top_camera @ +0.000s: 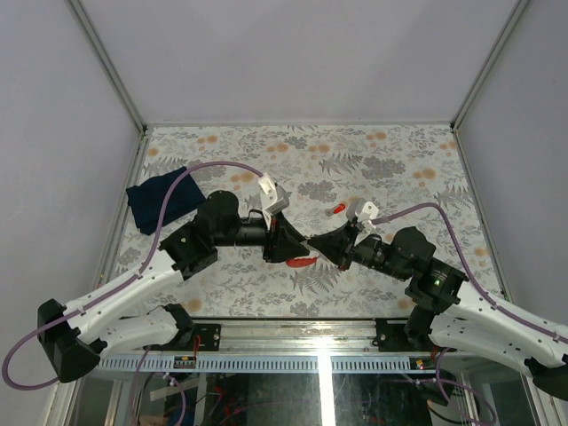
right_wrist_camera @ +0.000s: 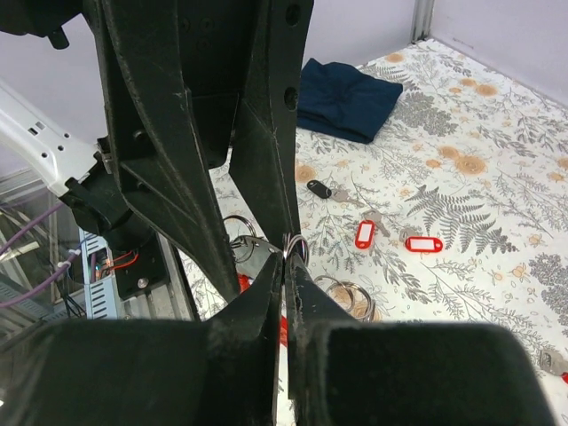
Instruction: Put the keys on the keyring
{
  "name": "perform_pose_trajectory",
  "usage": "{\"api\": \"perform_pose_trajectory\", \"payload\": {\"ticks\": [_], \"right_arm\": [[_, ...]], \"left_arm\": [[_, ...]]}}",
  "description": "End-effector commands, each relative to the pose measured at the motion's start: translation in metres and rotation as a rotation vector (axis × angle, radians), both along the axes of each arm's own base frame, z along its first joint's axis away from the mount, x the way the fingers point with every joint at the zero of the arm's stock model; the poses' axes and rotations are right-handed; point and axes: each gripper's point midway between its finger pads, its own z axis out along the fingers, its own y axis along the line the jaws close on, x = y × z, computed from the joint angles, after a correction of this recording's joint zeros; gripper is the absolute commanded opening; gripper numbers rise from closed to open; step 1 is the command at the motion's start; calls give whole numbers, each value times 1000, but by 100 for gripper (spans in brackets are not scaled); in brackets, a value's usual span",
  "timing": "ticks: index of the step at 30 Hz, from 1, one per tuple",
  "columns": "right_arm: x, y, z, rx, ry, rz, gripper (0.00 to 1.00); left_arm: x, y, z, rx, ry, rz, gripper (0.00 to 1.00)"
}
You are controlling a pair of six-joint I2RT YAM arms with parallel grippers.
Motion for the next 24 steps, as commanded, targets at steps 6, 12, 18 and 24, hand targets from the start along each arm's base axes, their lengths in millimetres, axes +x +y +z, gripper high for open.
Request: {"api": "perform_pose_trajectory", "payload": {"ticks": [6, 12, 18, 24], "right_arm": [[-1, 2, 60, 178, -46, -1, 0], [-4, 4, 62, 191, -30, 15, 0], [-5, 6, 62, 194, -15, 23, 0], [-5, 8, 61, 193, -5, 29, 0]], "left_arm": [[5, -7, 6, 23, -56, 20, 27], [13, -6, 7, 29, -70, 71, 40], [18, -4, 10, 26, -91, 104, 32], [18, -1, 17, 4, -103, 119, 13]]}}
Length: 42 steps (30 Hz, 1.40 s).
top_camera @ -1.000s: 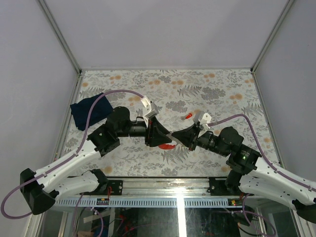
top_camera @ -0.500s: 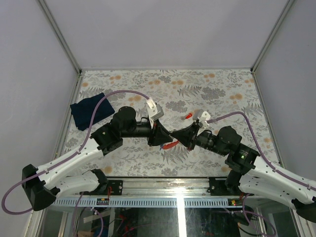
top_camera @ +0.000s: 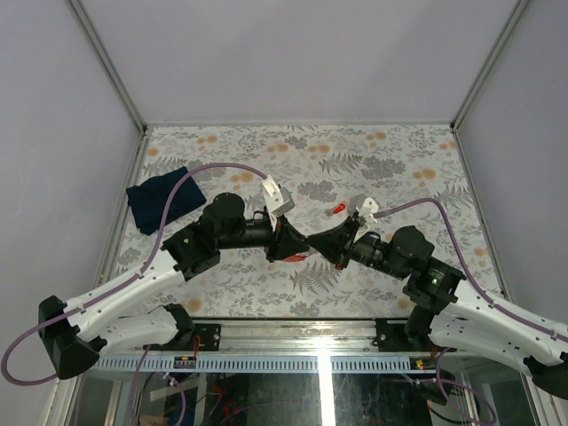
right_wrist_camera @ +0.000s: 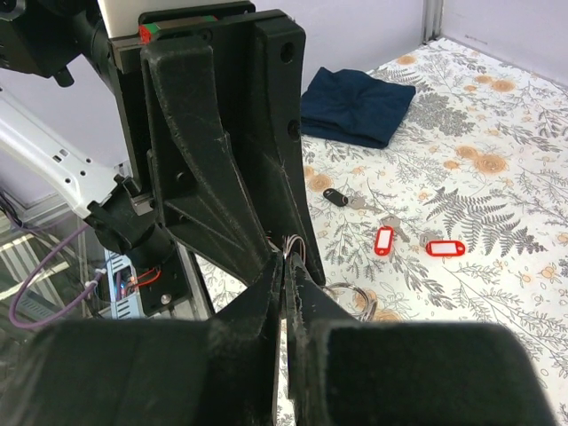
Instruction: Put the keys on the keyring
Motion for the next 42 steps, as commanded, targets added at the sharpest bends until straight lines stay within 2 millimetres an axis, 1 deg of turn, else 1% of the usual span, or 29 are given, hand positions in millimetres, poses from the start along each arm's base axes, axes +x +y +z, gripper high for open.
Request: {"api": "perform_pose_trajectory", "payload": {"ticks": [1, 3, 4, 7, 10, 13, 17, 19, 21, 24, 27, 28, 29, 31, 32, 34, 38, 42], "right_arm": [[-6, 2, 58, 145, -75, 28, 0], [-7, 1, 61, 151, -79, 29, 0], [-6, 0, 62, 152, -81, 24, 3], [-6, -6, 72, 170, -99, 4, 14], [-6, -16, 85, 184, -131, -23, 28], [-8, -27, 96, 196, -167, -47, 35], [-10, -40, 110, 218, -212, -76, 37], [-9, -43, 114, 215, -223, -88, 37], [-8, -46, 115, 201, -212, -100, 37], [-8, -47, 116, 174, -163, -107, 37], [-9, -43, 114, 137, -93, -92, 37], [-10, -40, 108, 106, -51, -84, 37], [-10, -38, 111, 96, -33, -79, 37], [-12, -33, 106, 48, 18, -57, 37], [-16, -28, 104, 35, 28, -22, 37], [-28, -20, 103, 25, 12, 66, 38], [-31, -14, 106, 54, 35, 91, 38], [-45, -7, 110, 62, 29, 181, 38]], "left_arm": [[3, 1, 35, -81, -80, 27, 11], [2, 2, 41, -103, -91, 25, 4], [0, 3, 45, -114, -96, 23, 1], [-7, 6, 57, -151, -118, 2, 0], [-13, 8, 68, -178, -136, -21, 0], [-19, 10, 77, -198, -151, -45, 0], [-29, 11, 90, -226, -165, -95, 0], [-35, 11, 97, -246, -169, -121, 0], [-39, 10, 103, -260, -176, -145, 0], [-42, 9, 106, -257, -186, -172, 0], [-39, 9, 104, -228, -206, -173, 0], [-37, 10, 104, -218, -217, -161, 0], [-35, 11, 103, -207, -227, -151, 0], [-27, 14, 101, -181, -267, -115, 0], [-21, 16, 101, -171, -281, -82, 0], [-17, 19, 102, -161, -319, -57, 0], [-26, 24, 107, -164, -453, -124, 0], [-38, 29, 112, -193, -582, -189, 0]]}}
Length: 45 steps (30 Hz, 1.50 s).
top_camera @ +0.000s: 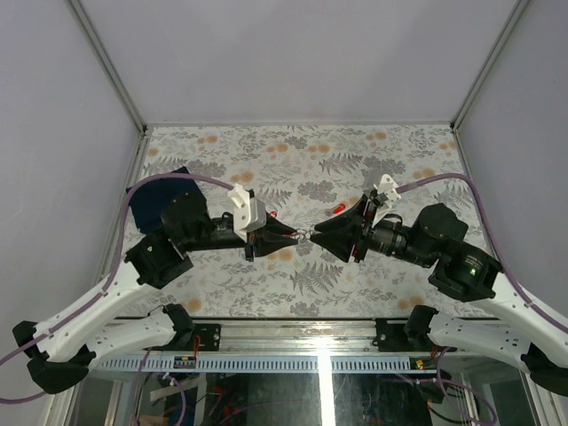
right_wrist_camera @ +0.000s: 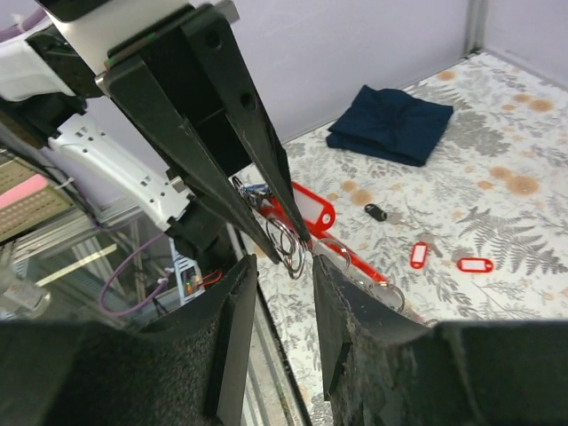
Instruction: Put the keys on the keyring
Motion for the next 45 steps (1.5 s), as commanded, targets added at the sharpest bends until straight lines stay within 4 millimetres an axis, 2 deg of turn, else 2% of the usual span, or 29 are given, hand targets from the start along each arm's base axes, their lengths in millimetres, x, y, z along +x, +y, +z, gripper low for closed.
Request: {"api": "perform_pose_trajectory", "payload": {"ticks": [1, 6, 10, 15, 19, 21, 27, 29, 32, 33, 36, 39, 42, 45], "right_arm": [[-24, 8, 23, 62, -20, 139, 38], [-20, 5, 20, 46, -35, 114, 36], [0, -8, 17, 47, -45, -27, 34], [16, -29, 8, 6, -102, -156, 36], [5, -31, 3, -22, -225, -87, 43], [-2, -34, 7, 5, -293, -56, 47], [-11, -38, 17, 115, -397, -40, 46], [-7, -37, 17, 126, -346, -64, 41], [9, -38, 22, 152, -170, -158, 28], [14, -38, 23, 166, -113, -186, 27], [17, -36, 30, 264, 39, -213, 35], [16, -30, 31, 334, 175, -208, 37], [14, -20, 27, 344, 243, -173, 41], [19, -19, 22, 359, 274, -184, 42]], "left_arm": [[-16, 9, 32, -91, -254, -75, 0], [-31, 18, 46, -161, -362, -120, 0], [-29, 24, 55, -209, -359, -65, 0], [-30, 30, 65, -248, -345, -41, 0], [-39, 34, 69, -246, -379, -73, 0], [-44, 38, 71, -238, -407, -87, 0], [-55, 45, 77, -206, -469, -132, 0], [-56, 46, 79, -208, -474, -135, 0], [-56, 46, 83, -218, -488, -128, 0], [-55, 46, 84, -221, -490, -121, 0], [-51, 47, 87, -226, -498, -95, 0], [-46, 49, 90, -236, -497, -58, 0], [-37, 50, 94, -256, -474, -2, 0], [-23, 50, 97, -287, -416, 80, 0]]}}
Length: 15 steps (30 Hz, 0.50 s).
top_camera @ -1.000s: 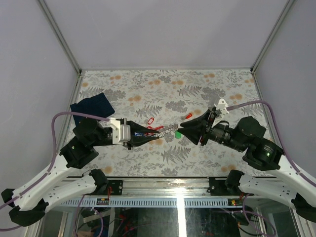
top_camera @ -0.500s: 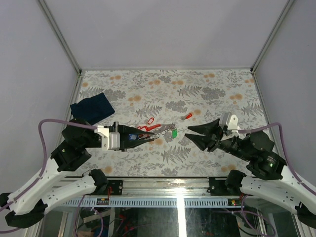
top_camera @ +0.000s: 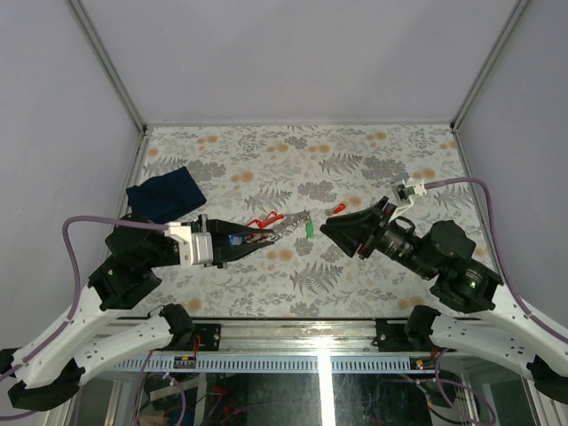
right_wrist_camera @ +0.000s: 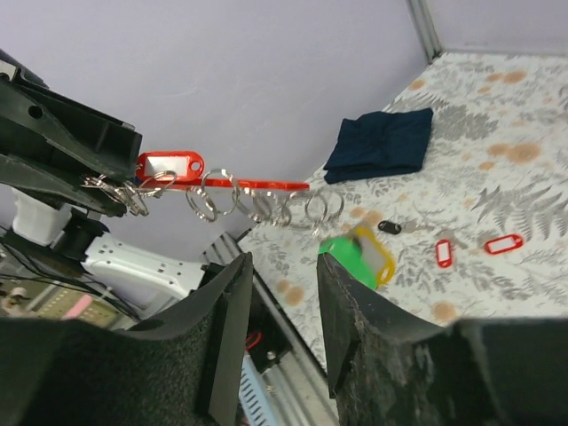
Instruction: Put the keys on the keyring
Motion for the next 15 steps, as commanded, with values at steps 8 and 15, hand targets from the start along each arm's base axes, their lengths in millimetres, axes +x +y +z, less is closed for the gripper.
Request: {"api": "perform_pose_trajectory", "payload": {"ticks": [8, 15], "right_arm": [[44, -18, 30, 301, 157, -33, 43], [62, -23, 53, 489, 169, 35, 40]], "left_arm": [[51, -2, 36, -210, 124, 219, 0], [64, 7, 63, -369, 199, 232, 0]]}}
